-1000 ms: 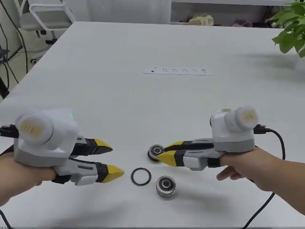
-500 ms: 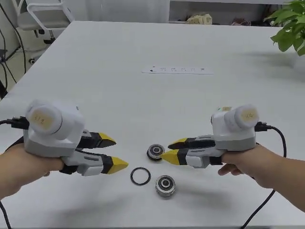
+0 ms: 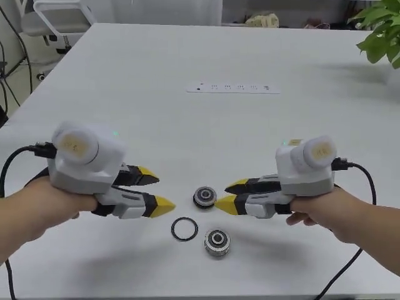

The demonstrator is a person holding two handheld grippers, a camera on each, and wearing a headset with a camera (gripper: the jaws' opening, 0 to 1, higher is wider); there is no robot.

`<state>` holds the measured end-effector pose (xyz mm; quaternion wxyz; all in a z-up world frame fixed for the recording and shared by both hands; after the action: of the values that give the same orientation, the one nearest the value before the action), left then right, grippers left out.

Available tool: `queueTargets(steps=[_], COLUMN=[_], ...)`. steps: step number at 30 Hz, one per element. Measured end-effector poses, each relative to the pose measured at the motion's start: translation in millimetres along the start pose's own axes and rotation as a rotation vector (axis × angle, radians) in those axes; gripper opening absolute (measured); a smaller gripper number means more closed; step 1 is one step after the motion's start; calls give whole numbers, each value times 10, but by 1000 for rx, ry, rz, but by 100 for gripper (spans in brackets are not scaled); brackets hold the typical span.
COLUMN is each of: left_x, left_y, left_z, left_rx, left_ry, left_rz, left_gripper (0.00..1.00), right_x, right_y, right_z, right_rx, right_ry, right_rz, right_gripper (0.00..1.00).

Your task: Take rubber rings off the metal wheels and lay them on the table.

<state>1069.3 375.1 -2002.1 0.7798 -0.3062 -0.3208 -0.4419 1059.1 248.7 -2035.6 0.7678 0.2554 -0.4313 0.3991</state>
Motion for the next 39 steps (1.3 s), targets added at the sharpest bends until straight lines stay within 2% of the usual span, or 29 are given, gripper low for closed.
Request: queueTargets(steps=[15,32,39], left_x=[98,106,125], left_y=[-46,-56,-78], left_z=[-287,-538,-615], left_rx=[-34,-64,-78], left_ry=[16,46,42], left_rz=[-12,-24,-18], left_gripper=[35,31,28], right_x=[-56,-93,-107], right_y=[5,18,23], right_z=[-88,-110,-110], right_rx=[12,20,21], right_ry=[16,24,23], right_rz=[23,32,30], right_gripper=[25,26,26])
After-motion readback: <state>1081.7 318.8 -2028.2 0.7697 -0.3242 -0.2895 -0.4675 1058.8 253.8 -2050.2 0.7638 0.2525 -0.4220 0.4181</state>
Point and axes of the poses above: the centre of the closed fingertips' face, and the gripper's own axes: z roughly backward along the fingers, y roughly to its left, x roughly out of its top, the point moved 3 cm from there along z, roughly backward along the fingers, and after that the axes turned 13 degrees about z, right-handed, at the moved point
